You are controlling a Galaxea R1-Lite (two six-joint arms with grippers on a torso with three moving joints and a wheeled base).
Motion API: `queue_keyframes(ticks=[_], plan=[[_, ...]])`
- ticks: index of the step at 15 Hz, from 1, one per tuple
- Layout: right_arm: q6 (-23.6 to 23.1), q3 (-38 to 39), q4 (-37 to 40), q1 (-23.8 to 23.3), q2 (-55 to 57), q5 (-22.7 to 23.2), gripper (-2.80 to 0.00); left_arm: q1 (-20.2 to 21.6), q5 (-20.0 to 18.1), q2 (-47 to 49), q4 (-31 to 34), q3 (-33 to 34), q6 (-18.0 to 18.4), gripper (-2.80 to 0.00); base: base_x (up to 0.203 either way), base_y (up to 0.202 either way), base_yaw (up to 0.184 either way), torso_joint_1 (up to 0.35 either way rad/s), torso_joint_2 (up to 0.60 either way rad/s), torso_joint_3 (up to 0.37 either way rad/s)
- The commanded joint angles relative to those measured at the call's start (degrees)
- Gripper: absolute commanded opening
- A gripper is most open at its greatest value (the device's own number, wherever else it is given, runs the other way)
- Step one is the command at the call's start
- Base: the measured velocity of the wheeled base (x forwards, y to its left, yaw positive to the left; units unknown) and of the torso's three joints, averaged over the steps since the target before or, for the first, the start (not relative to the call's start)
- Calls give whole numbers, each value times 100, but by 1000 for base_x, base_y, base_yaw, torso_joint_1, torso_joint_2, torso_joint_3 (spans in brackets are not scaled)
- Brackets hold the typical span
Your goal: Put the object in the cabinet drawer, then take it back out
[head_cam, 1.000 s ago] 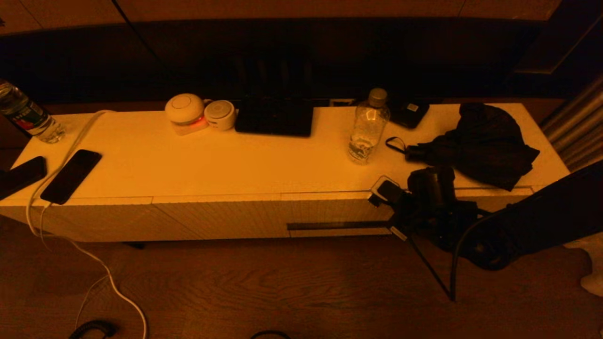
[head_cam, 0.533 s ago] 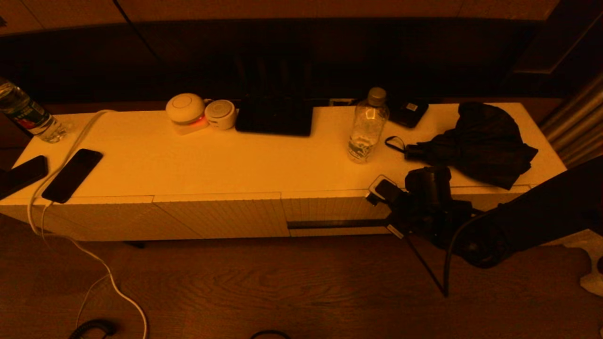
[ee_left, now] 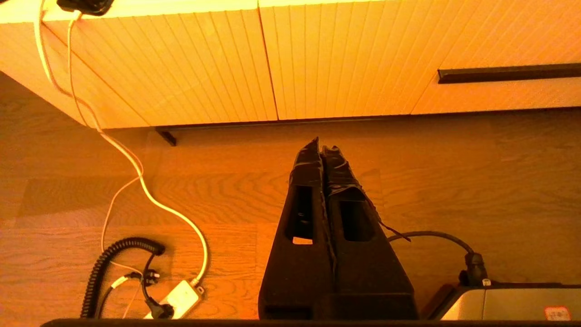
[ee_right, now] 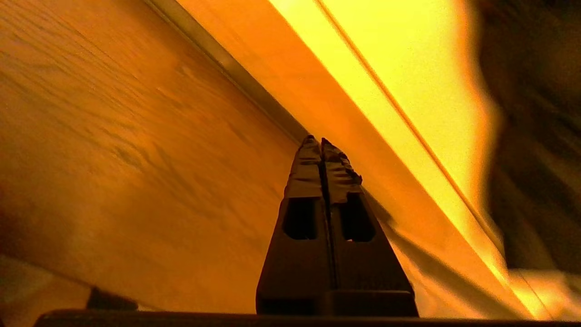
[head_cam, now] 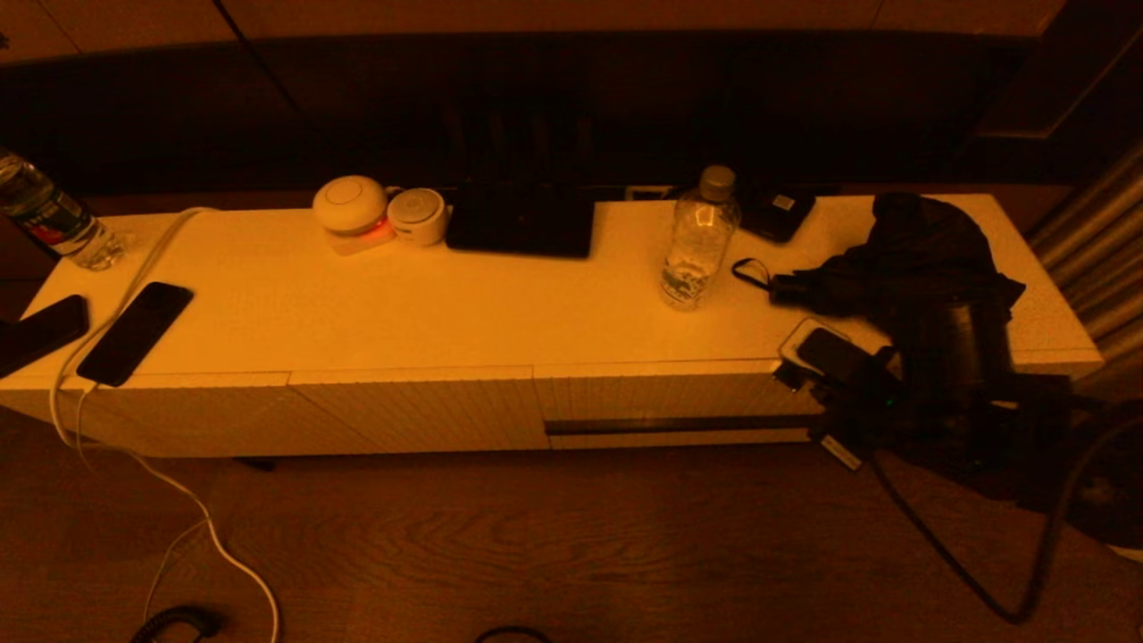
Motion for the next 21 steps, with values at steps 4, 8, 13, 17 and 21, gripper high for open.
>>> queue_keyframes(ticks=[4, 8, 13, 17, 21], plan=[[269, 1376, 615, -397, -2844, -6, -280, 0, -1, 0, 2, 0, 1, -280, 0, 0, 0, 0, 0, 0], [1206, 2510, 926, -1235, -5055, -4, -280, 0, -1, 0, 2, 0, 1, -280, 0, 0, 0, 0, 0, 0], [2478, 2877, 2940, -2095, -7635, 77, -280, 0, -1, 0, 2, 0, 1, -280, 0, 0, 0, 0, 0, 0], [2902, 3071, 4752, -2231, -9264, 393, -280, 0, -1, 0, 2, 0, 1, -280, 0, 0, 0, 0, 0, 0], [3309, 3330, 4847, -2251, -9619, 1009, -280, 0, -1, 0, 2, 0, 1, -280, 0, 0, 0, 0, 0, 0]])
